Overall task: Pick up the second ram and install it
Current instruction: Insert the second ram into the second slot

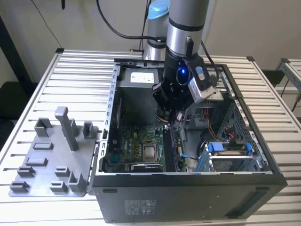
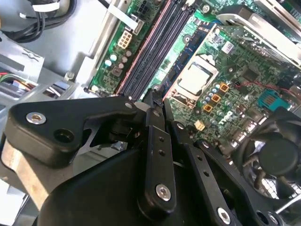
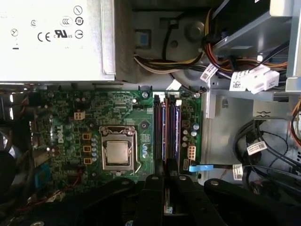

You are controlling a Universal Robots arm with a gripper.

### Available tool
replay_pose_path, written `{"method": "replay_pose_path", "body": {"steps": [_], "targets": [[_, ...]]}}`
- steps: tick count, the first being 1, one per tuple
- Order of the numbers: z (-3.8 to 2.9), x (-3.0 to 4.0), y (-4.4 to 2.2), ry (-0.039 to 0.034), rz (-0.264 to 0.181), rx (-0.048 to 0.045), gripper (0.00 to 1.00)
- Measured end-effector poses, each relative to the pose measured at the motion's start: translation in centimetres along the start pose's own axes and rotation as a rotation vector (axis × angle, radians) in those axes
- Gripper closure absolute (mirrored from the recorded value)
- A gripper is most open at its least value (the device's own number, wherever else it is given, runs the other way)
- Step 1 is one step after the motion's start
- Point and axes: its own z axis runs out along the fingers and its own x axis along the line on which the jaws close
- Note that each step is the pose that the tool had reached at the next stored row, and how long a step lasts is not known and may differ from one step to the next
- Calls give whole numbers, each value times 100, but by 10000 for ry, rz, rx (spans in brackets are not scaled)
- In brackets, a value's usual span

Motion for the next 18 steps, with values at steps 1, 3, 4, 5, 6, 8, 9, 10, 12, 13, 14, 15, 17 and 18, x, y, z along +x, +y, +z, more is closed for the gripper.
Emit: {"method": "replay_pose_path", "body": {"steps": [1,3,4,5,6,8,9,10,12,13,14,15,17,18], "targets": [[19,4,1,0,0,0,86],[55,12,2,0,-3,0,86],[75,14,3,-2,-44,0,86],[92,16,4,-4,-80,0,86],[111,19,4,-5,-99,-1,86],[147,22,2,-6,-120,0,86],[165,22,0,-6,-126,0,86],[183,22,-10,-7,-128,1,86],[222,22,-31,-7,-127,-1,86],[241,22,-41,-7,-127,-1,86],[260,23,-52,-6,-126,-1,86],[278,22,-62,-7,-127,0,86],[315,22,-88,-7,-127,0,86],[334,21,-103,-7,-127,-1,86]]}}
